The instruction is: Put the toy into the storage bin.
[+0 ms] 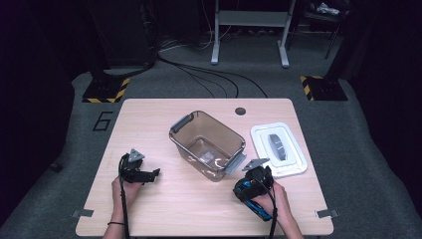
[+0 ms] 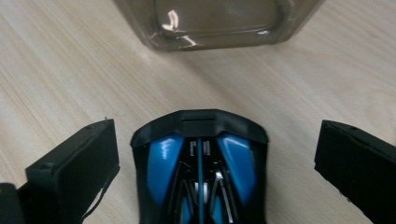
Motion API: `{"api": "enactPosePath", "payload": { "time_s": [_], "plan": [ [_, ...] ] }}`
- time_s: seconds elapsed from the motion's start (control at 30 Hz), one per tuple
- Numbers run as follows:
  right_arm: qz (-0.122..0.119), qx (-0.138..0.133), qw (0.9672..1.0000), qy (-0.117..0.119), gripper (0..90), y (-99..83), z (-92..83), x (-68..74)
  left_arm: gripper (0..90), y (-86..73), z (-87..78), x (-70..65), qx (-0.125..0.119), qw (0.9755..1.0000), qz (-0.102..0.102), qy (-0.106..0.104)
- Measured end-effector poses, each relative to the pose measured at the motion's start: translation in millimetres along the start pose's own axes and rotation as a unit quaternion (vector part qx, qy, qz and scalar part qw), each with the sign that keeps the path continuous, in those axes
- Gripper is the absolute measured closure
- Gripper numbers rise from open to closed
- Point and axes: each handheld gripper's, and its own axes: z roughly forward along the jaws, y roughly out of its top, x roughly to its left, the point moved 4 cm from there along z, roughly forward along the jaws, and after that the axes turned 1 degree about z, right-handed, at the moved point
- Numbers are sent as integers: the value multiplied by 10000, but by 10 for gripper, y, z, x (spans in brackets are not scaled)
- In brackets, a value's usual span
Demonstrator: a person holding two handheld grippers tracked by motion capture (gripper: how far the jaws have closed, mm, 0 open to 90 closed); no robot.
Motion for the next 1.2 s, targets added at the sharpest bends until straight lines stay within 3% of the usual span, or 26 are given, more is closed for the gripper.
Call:
{"api": "enactPosePath", "payload": {
  "time_s": [0.17, 0.43, 0.9, 1.2],
  "plan": [
    [-98, 267, 9995, -105, 4, -5, 94, 56, 73, 0, 0, 1, 3, 10000, 4, -9],
    [-156, 347, 9992, -131, 225, -23, 137, 92, 73, 0, 0, 1, 2, 10000, 6, -10],
    [-25, 412, 9991, -83, 240, -18, 114, 67, 74, 0, 1, 2, -1, 10000, 2, -13],
    [44, 194, 9997, -156, 242, 24, -20, 15, 76, 1, 0, 3, -1, 10000, 3, -15]
  ]
}}
